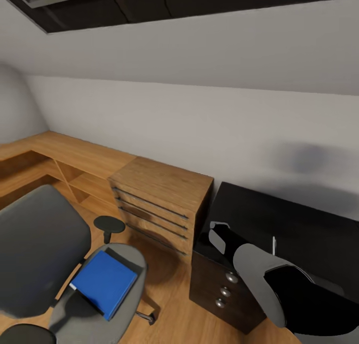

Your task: In the bedroom, organize the workspace by keeping the computer under the desk, ensuring the monitor is on the desk, placing the keyboard on the desk next to the monitor, placing the mouse on the desk next to the keyboard, moving the folder from the swivel chair onto the desk next to the mouse, stacking the notebook on top of the folder with the pen on top of the notebook, and positioning the swivel chair next to the desk.

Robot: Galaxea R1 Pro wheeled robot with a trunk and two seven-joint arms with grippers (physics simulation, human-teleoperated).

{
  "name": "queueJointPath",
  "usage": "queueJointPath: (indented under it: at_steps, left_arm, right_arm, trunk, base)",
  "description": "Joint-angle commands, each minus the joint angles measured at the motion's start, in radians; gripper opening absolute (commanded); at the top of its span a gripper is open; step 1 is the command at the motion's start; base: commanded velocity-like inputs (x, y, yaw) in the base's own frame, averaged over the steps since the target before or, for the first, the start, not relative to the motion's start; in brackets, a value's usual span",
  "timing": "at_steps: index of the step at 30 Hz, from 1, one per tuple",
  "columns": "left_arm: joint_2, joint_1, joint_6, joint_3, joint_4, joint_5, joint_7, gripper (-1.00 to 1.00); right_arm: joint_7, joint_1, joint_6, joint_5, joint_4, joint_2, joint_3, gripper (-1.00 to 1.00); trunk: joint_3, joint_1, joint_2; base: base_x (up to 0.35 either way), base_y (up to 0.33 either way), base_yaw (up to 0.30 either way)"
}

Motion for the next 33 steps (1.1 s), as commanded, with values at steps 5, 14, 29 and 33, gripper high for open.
queueJointPath:
  at_steps: [5,14,29,33]
  left_arm:
    - [0.001,-0.001,-0.004,-0.008,0.001,0.007,0.006,1.00]
    - [0.001,-0.001,-0.004,-0.008,0.001,0.007,0.006,1.00]
    - [0.001,-0.001,0.001,-0.006,0.001,0.010,0.012,1.00]
    - [0.001,-0.001,0.003,-0.004,0.001,0.012,0.015,1.00]
  right_arm:
    - [-0.006,0.001,0.005,-0.011,-0.002,0.003,0.009,1.00]
    - [-0.005,0.002,-0.006,0.013,-0.002,0.004,0.010,1.00]
    - [0.027,0.013,-0.059,0.039,-0.001,0.004,0.010,1.00]
    - [0.056,0.015,-0.065,0.040,-0.001,0.004,0.010,1.00]
  trunk:
    - [-0.003,0.000,-0.001]
    - [-0.008,0.000,-0.001]
    - [-0.015,0.000,-0.001]
    - [-0.017,0.000,-0.001]
  base:
    - [0.000,0.000,0.252]
    - [0.000,0.000,0.252]
    - [0.000,0.000,0.252]
    - [0.000,0.000,0.252]
